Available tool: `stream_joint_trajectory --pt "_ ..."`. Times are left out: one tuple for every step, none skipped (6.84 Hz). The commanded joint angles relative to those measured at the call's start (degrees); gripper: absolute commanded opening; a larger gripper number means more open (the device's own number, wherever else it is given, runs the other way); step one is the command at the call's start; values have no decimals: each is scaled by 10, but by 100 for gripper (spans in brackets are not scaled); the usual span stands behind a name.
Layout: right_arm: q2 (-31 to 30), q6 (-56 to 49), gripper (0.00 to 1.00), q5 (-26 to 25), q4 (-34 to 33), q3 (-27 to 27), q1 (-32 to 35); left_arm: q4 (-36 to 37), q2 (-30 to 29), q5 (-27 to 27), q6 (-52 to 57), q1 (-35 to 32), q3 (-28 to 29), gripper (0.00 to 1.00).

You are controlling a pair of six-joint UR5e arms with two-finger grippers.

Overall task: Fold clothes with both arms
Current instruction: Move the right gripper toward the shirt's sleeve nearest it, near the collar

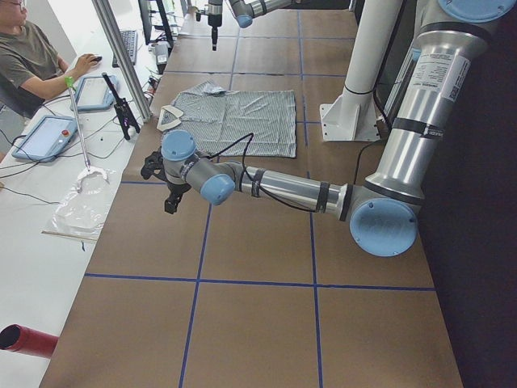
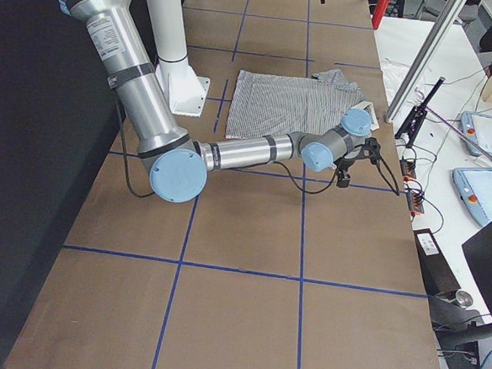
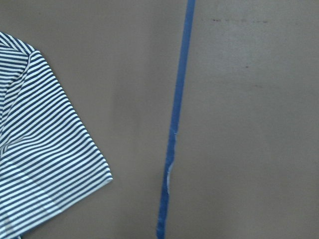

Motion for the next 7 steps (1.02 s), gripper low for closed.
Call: stream_joint_trajectory --pt "59 56 99 -81 47 -71 -73 -22 -3 8 -32 6 3 100" --pt "86 56 99 -82 76 -125 -79 -22 -3 7 -33 6 3 100" --pt "94 56 96 -89 78 -138 -82 -22 -4 7 -34 6 2 100" --pt "94 56 92 -105 77 -145 -86 -22 -3 7 -33 6 2 100" --pt "94 56 87 -108 76 -147 -87 -22 -3 7 -33 6 3 100" --pt "94 56 84 -108 76 -147 -90 -22 -3 7 -33 6 3 100" --pt "94 56 83 -108 76 -147 -94 -22 -3 7 -33 6 3 100"
